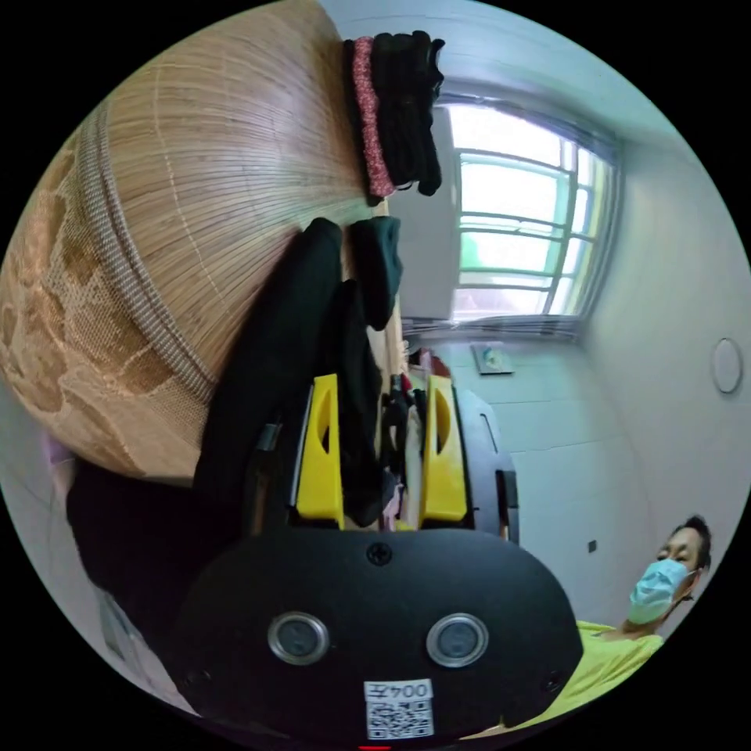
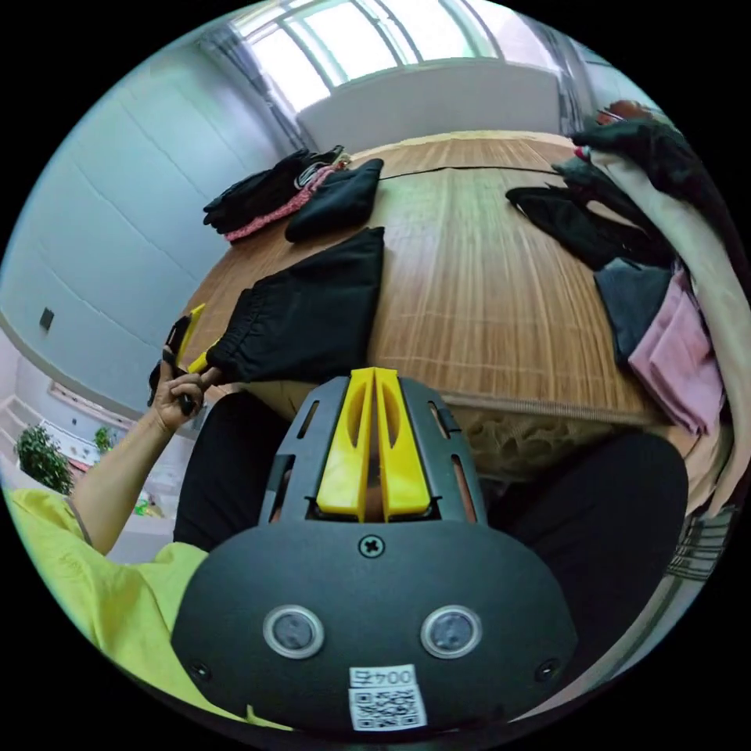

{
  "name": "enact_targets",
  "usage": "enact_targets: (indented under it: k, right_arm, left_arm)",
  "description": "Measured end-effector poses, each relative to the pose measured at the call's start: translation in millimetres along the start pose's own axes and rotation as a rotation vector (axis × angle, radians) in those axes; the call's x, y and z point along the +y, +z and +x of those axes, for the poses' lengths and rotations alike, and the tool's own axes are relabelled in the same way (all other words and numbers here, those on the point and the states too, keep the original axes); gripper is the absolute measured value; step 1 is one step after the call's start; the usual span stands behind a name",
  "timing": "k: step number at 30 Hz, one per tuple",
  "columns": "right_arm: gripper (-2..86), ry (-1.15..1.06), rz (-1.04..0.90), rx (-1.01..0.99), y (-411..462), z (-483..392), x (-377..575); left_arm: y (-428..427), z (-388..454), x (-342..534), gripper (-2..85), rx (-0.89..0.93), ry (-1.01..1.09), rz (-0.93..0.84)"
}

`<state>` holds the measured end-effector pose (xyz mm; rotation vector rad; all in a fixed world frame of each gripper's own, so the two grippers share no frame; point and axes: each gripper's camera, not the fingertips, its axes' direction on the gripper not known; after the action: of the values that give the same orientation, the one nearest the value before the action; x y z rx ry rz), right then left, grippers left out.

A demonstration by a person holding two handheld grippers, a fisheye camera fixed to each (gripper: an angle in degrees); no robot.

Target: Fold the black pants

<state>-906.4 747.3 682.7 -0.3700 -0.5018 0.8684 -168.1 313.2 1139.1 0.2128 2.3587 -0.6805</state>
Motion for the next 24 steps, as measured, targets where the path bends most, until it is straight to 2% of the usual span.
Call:
enact_targets:
  k: [2, 7, 9, 11, 16, 18, 20, 22, 24]
  right_arm:
    - [-0.7, 0.056, -0.001, -0.032, -4, 16, 12]
    - [-0.7, 0.148, -0.030, -0.114, 5, 45, 34]
    - [-0.7, 0.155, -0.031, -0.129, 10, 48, 39]
    - [-0.7, 0.161, -0.032, -0.147, 15, 49, 44]
    - [-0.3, 0.143, -0.013, -0.161, 25, 50, 53]
    - [0.3, 0.132, 0.004, -0.150, 29, 50, 56]
    - [2.2, 0.114, 0.020, -0.145, 32, 49, 56]
    - [6.0, 0.041, 0.068, -0.133, 33, 40, 52]
    - [7.9, -0.054, 0.080, -0.093, 40, 26, 47]
  left_arm:
    - [6, 7, 4, 15.4, -0.041, 0.038, -0.023]
    - [44, 60, 20, 14.9, -0.332, 0.244, -0.105]
    - [74, 92, 32, 10.9, -0.569, 0.358, -0.153]
    - [95, 117, 44, 7.8, -0.726, 0.442, -0.153]
    - [133, 179, 76, 1.4, -0.926, 0.593, -0.049]
    - [138, 175, 76, 0.6, -1.123, 0.548, -0.067]
    - [129, 186, 84, 0.3, -1.177, 0.510, 0.005]
    - [137, 220, 108, 0.2, -1.144, 0.626, 0.059]
    - [190, 260, 143, 0.1, -1.142, 0.835, -0.025]
